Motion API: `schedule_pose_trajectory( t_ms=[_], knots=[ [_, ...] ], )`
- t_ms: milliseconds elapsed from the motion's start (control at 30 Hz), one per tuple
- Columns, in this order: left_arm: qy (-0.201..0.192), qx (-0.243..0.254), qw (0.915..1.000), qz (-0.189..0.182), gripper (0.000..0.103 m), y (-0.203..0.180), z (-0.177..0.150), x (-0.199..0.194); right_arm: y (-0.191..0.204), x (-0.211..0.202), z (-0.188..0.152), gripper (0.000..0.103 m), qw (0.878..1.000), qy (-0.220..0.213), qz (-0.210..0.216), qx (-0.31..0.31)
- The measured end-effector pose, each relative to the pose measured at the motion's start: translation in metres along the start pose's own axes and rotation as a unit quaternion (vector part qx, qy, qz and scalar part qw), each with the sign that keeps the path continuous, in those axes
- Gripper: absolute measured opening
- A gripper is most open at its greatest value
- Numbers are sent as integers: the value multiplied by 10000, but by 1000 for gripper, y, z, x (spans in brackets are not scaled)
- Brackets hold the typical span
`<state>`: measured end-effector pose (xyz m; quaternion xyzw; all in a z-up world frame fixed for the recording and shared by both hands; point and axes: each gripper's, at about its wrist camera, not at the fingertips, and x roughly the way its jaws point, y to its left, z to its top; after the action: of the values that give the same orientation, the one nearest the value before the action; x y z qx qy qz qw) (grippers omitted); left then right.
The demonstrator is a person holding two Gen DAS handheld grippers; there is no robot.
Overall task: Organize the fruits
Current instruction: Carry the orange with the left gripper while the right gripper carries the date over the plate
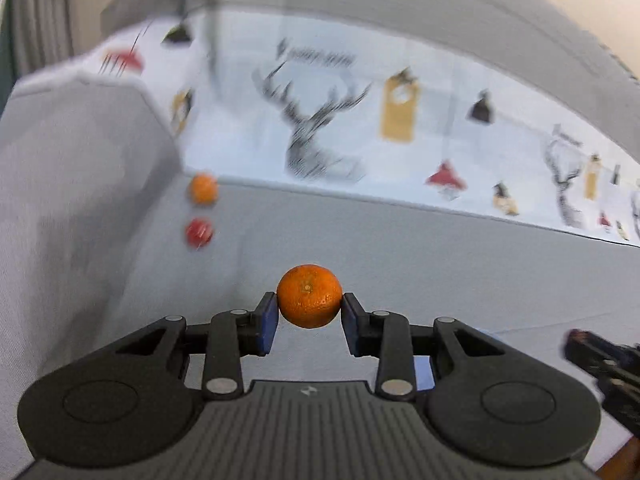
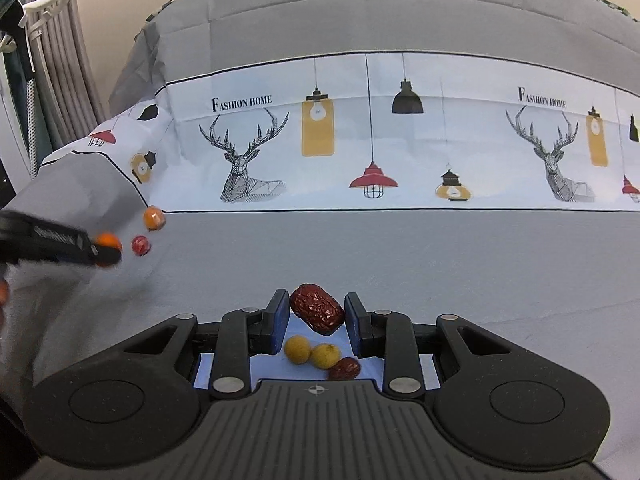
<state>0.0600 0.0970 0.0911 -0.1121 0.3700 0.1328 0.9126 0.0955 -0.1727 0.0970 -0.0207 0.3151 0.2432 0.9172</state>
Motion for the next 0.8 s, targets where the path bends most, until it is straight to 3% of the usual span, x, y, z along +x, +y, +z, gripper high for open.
schedule_pose_trajectory(
  t_ms=[133,200,233,300,400,500,800],
  knots=[
    [-173,320,9992,-193,38,-18,-19,-3,-5,0,-1,32,10000,-20,-85,-5],
    [9,674,9977,-108,37,-25,-38,11,-8,0,-2,32,10000,-18,-93,26],
    [274,677,9973,-46,37,-26,-41,21,-9,0,-2,32,10000,-19,-91,29],
    [312,513,9979,-228,38,-22,-40,26,-10,1,-3,32,10000,-21,-91,3],
    [359,606,9974,-121,37,-24,-38,36,-11,5,-3,32,9999,-7,-114,-64],
    [564,306,9975,-310,38,-17,-39,40,-13,9,-4,32,9999,39,-145,-79],
    [440,628,9943,-740,38,-36,-40,36,-7,16,-8,32,9988,356,154,-281]
  ],
)
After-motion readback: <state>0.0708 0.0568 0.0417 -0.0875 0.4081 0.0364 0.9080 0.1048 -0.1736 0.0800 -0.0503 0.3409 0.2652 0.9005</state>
